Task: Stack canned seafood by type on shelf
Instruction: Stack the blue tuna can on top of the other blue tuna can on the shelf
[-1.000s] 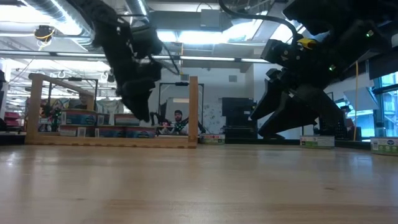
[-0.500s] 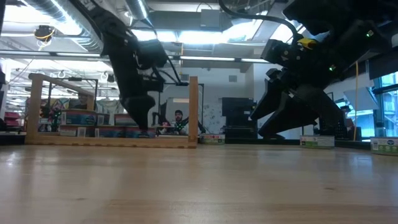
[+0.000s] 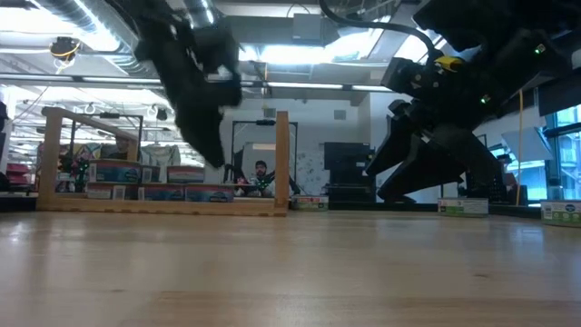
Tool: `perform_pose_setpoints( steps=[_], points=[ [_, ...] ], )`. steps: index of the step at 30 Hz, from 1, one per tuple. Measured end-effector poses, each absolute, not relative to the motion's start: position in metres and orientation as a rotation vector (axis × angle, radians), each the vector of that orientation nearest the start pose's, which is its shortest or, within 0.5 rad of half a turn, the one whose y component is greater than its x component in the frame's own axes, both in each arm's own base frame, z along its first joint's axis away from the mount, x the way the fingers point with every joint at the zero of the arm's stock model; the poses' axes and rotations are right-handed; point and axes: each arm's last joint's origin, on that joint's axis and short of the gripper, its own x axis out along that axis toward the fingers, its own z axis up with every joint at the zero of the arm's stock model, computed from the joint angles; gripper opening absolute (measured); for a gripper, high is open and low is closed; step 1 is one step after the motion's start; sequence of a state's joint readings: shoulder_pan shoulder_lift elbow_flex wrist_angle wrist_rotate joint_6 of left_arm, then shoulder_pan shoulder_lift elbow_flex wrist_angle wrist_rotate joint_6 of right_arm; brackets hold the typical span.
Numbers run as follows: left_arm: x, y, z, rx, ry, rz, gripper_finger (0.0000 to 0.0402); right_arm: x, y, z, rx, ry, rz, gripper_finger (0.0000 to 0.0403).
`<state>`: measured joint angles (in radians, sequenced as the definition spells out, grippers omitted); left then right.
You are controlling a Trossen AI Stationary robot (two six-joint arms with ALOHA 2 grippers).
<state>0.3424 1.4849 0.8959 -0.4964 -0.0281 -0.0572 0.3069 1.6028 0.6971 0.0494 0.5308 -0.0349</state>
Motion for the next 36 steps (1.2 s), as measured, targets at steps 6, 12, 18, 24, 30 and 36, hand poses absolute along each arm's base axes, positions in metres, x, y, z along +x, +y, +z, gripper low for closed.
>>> perform_pose_setpoints(
  steps=[6, 12, 18, 24, 30, 36],
  points=[
    [0.253, 0.108, 0.218, -0.08, 0.965, 0.647, 0.0292, 0.279, 0.073, 0.142, -0.378, 0.779, -0.197, 0.0312],
    [0.245, 0.141, 0.2, -0.283, 0.948, 0.786, 0.0292, 0.279, 0.073, 0.142, -0.371, 0.777, -0.2, 0.0312],
    [0.243, 0.162, 0.179, -0.409, 0.967, 0.856, 0.0292, 0.28, 0.073, 0.143, -0.361, 0.768, -0.203, 0.0312],
    [0.248, 0.165, 0.167, -0.47, 0.975, 0.811, 0.0292, 0.285, 0.077, 0.148, -0.318, 0.702, -0.139, 0.0312],
    [0.25, 0.165, 0.165, -0.491, 0.98, 0.783, 0.0292, 0.289, 0.077, 0.152, -0.314, 0.65, -0.126, 0.0312],
    [0.25, 0.164, 0.165, -0.504, 0.975, 0.766, 0.0292, 0.304, 0.053, 0.159, -0.248, 0.532, -0.242, 0.0312]
  ],
)
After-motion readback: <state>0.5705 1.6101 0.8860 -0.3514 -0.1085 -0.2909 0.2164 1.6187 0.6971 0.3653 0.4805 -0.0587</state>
